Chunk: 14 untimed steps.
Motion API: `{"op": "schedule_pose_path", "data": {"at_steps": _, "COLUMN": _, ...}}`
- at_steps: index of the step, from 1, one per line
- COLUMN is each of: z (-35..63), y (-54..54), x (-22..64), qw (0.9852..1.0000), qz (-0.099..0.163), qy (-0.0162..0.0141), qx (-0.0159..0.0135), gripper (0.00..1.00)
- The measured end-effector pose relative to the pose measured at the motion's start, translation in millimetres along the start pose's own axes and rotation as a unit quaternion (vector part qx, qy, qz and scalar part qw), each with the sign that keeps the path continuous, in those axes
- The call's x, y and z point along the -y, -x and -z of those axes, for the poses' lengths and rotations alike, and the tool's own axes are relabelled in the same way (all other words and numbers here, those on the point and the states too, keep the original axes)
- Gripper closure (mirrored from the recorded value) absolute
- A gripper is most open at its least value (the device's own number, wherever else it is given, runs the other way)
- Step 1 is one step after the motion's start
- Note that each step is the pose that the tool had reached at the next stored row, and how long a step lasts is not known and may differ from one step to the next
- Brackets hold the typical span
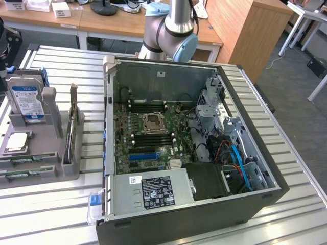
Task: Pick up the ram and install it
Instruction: 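Pick up the ram and move it above insertion slot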
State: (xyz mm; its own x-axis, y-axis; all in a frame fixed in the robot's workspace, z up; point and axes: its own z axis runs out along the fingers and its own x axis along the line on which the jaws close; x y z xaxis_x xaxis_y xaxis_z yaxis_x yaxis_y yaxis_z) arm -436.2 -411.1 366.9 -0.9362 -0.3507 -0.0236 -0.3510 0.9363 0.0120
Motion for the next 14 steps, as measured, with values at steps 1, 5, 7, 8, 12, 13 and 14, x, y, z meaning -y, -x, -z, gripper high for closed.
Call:
{"op": "schedule_pose_path", "data": {"at_steps": 1, "z": 0.0, "y": 0.0, "x": 0.0, "qw": 1.0, "qz": 0.006, "qy": 0.0001, "qx": -0.0001, "gripper": 0.89}}
{"op": "schedule_pose_path", "data": {"at_steps": 5, "z": 0.0, "y": 0.0, "x": 0.0, "qw": 0.9995, "qz": 0.031, "qy": 0.0007, "qx": -0.0004, "gripper": 0.89}}
{"op": "schedule_pose_path", "data": {"at_steps": 7, "z": -0.1, "y": 0.0, "x": 0.0, "qw": 0.9989, "qz": 0.046, "qy": 0.0011, "qx": -0.0006, "gripper": 0.89}}
{"op": "schedule_pose_path", "data": {"at_steps": 8, "z": -0.1, "y": 0.0, "x": 0.0, "qw": 0.9985, "qz": 0.055, "qy": 0.0013, "qx": -0.0007, "gripper": 0.89}}
{"op": "schedule_pose_path", "data": {"at_steps": 12, "z": -0.1, "y": 0.0, "x": -0.1, "qw": 0.9963, "qz": 0.086, "qy": 0.002, "qx": -0.0011, "gripper": 0.89}}
{"op": "schedule_pose_path", "data": {"at_steps": 13, "z": -0.2, "y": 0.0, "x": 0.0, "qw": 0.9955, "qz": 0.095, "qy": 0.0022, "qx": -0.0012, "gripper": 0.89}}
{"op": "schedule_pose_path", "data": {"at_steps": 14, "z": -0.2, "y": 0.0, "x": 0.0, "qw": 0.9946, "qz": 0.104, "qy": 0.0024, "qx": -0.0013, "gripper": 0.89}}
